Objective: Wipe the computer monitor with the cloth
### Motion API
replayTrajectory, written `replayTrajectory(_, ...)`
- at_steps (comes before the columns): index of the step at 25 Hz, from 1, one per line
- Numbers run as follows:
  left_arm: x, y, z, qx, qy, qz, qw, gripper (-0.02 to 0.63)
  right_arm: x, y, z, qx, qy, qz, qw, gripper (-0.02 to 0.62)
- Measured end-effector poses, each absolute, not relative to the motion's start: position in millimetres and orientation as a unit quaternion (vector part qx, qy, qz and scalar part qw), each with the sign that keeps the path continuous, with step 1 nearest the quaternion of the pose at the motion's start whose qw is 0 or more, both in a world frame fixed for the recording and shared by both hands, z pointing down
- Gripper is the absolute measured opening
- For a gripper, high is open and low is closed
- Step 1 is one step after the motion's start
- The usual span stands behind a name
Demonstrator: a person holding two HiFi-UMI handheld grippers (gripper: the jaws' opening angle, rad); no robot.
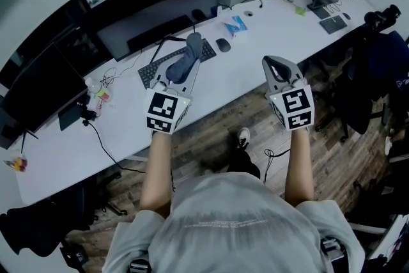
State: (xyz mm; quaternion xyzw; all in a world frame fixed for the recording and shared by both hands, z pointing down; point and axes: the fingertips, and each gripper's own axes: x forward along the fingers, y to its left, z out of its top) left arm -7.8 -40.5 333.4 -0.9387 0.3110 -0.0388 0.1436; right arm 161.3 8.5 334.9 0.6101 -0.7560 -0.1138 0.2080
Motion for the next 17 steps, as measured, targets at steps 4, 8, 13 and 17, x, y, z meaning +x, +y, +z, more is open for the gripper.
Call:
replayTrajectory(4,-9.2,-42.0,331.9,-0.937,0.315,-0.039,0.143,0.060,161.3,7.2,336.5,0.610,-0.755,-0.113,0.213,0.002)
replayTrajectory(8,-10.8,-44.8,332.7,-0.936,0.320,-0.042,0.142,0.060,160.6,5.3,336.4,0.609,-0.756,-0.114,0.213,0.002)
replayTrajectory(13,-10.8,-47.4,335.8,-0.936,0.321,-0.045,0.137,0.060,161.5,2.0,337.1,0.610,-0.754,-0.112,0.215,0.002)
replayTrajectory(17,-12.2,-50.3,338.9,-0.936,0.323,-0.050,0.131,0.060,161.6,-0.5,337.7,0.610,-0.754,-0.113,0.217,0.002)
